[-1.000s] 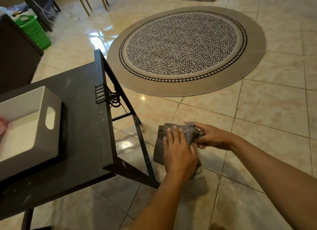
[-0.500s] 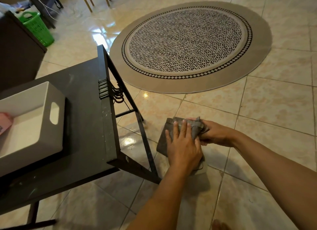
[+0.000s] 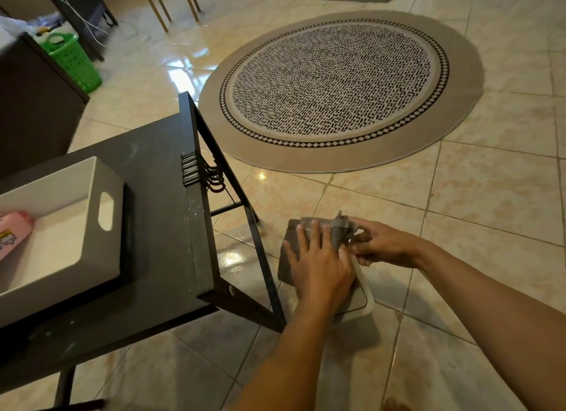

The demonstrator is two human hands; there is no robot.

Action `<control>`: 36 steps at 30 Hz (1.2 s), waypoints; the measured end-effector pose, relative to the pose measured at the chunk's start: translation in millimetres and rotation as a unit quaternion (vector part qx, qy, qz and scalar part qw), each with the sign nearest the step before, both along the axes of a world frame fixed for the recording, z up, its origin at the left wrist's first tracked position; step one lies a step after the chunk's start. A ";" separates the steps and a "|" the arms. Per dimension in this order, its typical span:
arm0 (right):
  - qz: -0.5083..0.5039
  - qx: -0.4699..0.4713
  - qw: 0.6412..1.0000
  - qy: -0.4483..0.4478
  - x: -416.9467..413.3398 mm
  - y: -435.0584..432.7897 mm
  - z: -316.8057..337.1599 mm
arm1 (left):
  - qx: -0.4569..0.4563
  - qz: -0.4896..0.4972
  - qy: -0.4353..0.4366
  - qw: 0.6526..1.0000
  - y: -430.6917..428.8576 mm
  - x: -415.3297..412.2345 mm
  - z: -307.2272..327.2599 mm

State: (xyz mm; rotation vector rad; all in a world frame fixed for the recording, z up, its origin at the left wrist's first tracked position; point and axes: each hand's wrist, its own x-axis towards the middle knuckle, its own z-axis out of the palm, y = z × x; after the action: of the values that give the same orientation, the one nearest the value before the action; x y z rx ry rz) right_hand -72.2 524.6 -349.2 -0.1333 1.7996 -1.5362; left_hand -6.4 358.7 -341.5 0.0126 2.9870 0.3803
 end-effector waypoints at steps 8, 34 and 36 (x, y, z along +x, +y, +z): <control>0.003 0.018 0.999 0.037 2.3 -5.5 -2.6 | 0.008 -0.059 0.011 0.998 15.9 8.6 -3.2; -0.058 -0.018 0.998 0.008 14.6 -6.1 -4.4 | -0.007 0.013 -0.007 1.000 2.1 5.4 -2.1; -0.063 -0.022 0.998 0.000 14.6 -4.4 -3.8 | 0.005 0.041 -0.003 0.999 -5.9 14.5 -1.3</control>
State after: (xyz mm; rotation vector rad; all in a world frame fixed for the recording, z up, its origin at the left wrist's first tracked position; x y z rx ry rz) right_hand -57.6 520.2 -353.0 -0.0413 1.8037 -1.6641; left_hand 8.1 352.8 -342.9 -0.1097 2.9856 0.4048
